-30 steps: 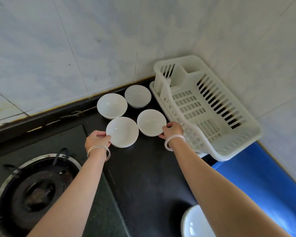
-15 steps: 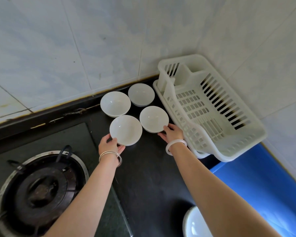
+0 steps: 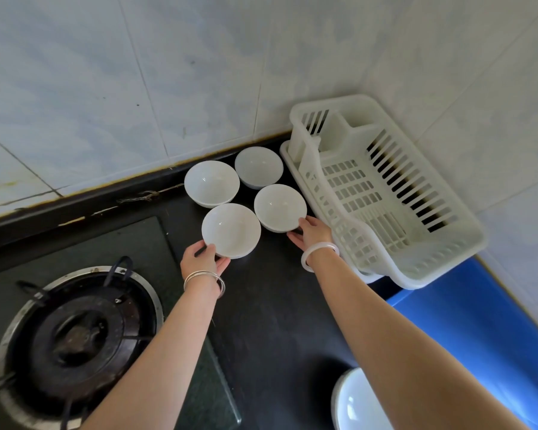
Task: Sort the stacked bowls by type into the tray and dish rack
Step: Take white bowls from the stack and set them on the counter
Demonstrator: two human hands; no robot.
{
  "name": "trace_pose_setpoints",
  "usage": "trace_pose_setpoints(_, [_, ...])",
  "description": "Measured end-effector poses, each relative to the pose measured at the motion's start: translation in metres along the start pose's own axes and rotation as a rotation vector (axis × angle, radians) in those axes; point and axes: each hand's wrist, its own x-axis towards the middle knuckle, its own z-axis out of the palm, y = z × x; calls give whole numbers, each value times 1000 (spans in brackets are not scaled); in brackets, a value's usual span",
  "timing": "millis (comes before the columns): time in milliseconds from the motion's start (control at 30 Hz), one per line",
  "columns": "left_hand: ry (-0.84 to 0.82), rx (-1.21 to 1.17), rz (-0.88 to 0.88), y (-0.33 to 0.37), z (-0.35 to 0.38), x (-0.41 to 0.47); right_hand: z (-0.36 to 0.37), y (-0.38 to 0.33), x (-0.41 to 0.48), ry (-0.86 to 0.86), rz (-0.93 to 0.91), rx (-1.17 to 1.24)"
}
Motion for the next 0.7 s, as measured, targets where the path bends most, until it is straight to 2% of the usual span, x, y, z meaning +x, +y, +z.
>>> trace_pose_setpoints(167, [-80,66,19,-3,-5,-4,-8,-3,-14,-56,36,-72])
trace_pose_setpoints(300, [-132,173,62,-18,-16,-17,-31,-3,-35,-102,-43,-184])
trace_pose_setpoints(400, [-231,251,18,-38,-24,-34,-61,2,-59,-117,-107,-293])
trace_pose_setpoints(633, [-518,619,17,-95,-37,-96,-164,47,-126,0,-144,-556])
trace_pose_setpoints(700, [-596,730,49,-112,-41,-114,-194,65,-143,60,-179,-695])
